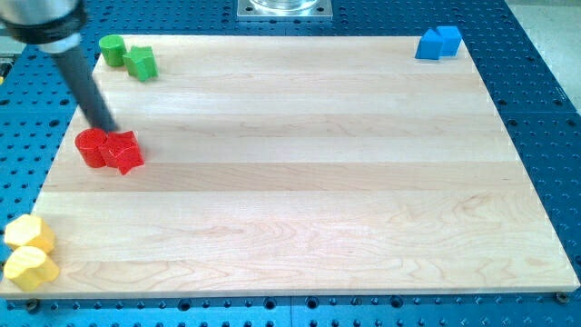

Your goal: Separate the red blocks

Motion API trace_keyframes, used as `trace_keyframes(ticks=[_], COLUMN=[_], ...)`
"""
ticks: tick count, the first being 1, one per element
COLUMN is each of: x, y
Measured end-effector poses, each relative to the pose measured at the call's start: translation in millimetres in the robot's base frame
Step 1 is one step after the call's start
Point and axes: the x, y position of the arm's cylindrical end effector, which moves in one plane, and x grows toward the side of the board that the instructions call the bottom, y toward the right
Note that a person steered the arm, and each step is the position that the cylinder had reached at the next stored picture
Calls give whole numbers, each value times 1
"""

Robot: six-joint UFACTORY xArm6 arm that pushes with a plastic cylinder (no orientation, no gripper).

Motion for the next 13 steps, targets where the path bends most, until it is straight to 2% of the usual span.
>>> trace_keyframes(ticks=[1,2,5,6,8,11,12,13], x=[0,-5,-5,23,21,30,61,110], y=[104,182,185,197,174,171,176,115])
